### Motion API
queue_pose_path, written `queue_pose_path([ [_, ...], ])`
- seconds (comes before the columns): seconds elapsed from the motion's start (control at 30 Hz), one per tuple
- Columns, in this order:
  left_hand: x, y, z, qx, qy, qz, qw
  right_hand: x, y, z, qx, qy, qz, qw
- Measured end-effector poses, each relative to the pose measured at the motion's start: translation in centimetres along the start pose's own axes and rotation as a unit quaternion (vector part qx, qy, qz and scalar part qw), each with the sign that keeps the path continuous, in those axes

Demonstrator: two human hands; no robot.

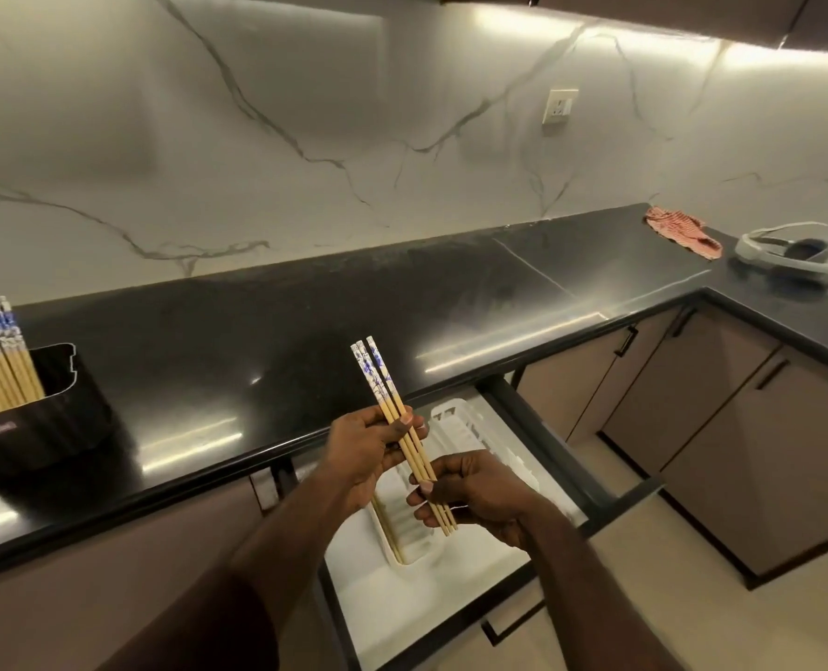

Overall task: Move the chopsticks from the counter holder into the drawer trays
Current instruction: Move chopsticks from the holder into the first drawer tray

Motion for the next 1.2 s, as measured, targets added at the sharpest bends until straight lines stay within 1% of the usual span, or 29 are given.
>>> queue_pose_path([
  [0.2, -2.9, -2.4, -1.2, 0.005, 0.054, 0.011, 0.998, -2.9, 0.7, 3.5, 0.082, 0.006, 0.002, 0.997],
  [0.3, -4.3, -3.4, -2.2, 0.011, 0.090, 0.015, 0.996, -4.5, 1.1, 5.0, 0.100, -0.016, -0.002, 0.995],
  [0.5, -6.1, -5.1, -3.2, 0.012, 0.128, 0.030, 0.991, -6.8, 2.6, 6.7, 0.115, -0.062, -0.026, 0.991],
  [0.63, -6.2, -6.8, -2.3, 0.012, 0.145, 0.036, 0.989, -7.5, 4.4, 6.3, 0.097, -0.093, -0.049, 0.990],
  [0.83, -7.1, -9.5, -1.3, -0.003, 0.153, 0.080, 0.985, -8.0, 7.0, 6.1, 0.062, -0.132, -0.099, 0.984],
  [1.0, -8.4, -12.4, -0.7, -0.019, 0.170, 0.116, 0.978, -8.7, 9.3, 6.5, 0.059, -0.129, -0.159, 0.977],
  [1.2, -9.2, -14.6, -0.3, -0.029, 0.182, 0.126, 0.975, -9.6, 11.2, 6.6, 0.077, -0.108, -0.207, 0.969],
])
Point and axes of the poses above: each hand's wrist, its own x-axis away from the middle knuckle, its own z-axis out of the back of the hand, y = z × x, the point moved 6 cm from there along -x, towards the middle knuckle, and after that the axes turned 2 degrees about z, right-handed, at the moved point
